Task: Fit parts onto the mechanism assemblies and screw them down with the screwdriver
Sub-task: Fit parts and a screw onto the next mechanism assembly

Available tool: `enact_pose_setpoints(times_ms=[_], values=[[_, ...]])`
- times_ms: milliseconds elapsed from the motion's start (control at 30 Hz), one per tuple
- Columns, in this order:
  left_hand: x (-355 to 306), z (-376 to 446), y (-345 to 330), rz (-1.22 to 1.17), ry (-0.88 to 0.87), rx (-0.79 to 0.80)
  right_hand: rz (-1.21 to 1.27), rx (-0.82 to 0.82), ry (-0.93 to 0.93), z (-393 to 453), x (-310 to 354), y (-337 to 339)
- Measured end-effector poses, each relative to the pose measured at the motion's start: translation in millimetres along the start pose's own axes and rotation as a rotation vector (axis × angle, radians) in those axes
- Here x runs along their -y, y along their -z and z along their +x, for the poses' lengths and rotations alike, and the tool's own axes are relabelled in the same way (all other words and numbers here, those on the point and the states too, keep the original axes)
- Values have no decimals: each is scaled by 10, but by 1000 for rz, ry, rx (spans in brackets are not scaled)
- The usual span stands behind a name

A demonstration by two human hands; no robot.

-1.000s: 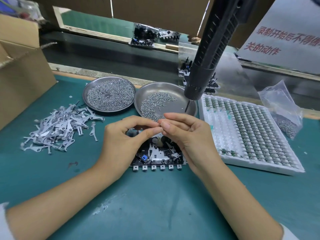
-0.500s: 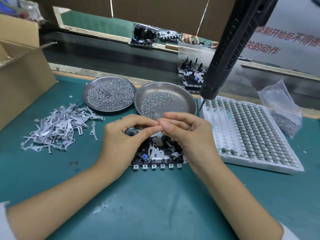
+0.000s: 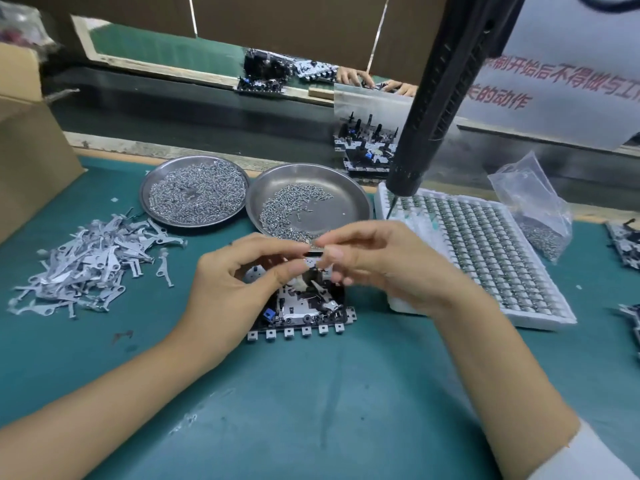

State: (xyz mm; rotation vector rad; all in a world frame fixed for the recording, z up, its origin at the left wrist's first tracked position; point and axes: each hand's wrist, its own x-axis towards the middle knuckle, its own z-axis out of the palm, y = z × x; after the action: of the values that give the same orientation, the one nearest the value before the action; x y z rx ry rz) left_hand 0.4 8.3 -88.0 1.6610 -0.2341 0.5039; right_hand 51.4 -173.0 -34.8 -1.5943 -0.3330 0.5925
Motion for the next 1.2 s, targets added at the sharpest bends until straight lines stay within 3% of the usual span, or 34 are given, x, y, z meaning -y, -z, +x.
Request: enact_pose_setpoints(times_ms=[100,167,367,533,733,934,1034,1134,1200], values=[[-8,14,6,22,17,-24,-539,-177,-9,-194,193,398],[-10,16,-4,8,50,-47,-744,-286,-52,-317,230,637],[-7,18,-16,-49,111,-92,-813,-197,-108,-479,66,716],[16,23,-8,-55,123,-98,-986,-282,-38,-484,-71,626],[15,29,-15,-55,123,-91,-1218,-252,-21,-488,-88,549],[-4,12,-37,-48,113,-75,-1088,-406,71,-544,-59,615],[1,6,-53,-63,126,-51,-747,-468,179,-528,-25,547],[17,-8,-70,-80,122,-1,-286,-356,223,-387,-87,318],[23,-16,-75,-40,85,31,-119,-308,214,-274,-184,158]])
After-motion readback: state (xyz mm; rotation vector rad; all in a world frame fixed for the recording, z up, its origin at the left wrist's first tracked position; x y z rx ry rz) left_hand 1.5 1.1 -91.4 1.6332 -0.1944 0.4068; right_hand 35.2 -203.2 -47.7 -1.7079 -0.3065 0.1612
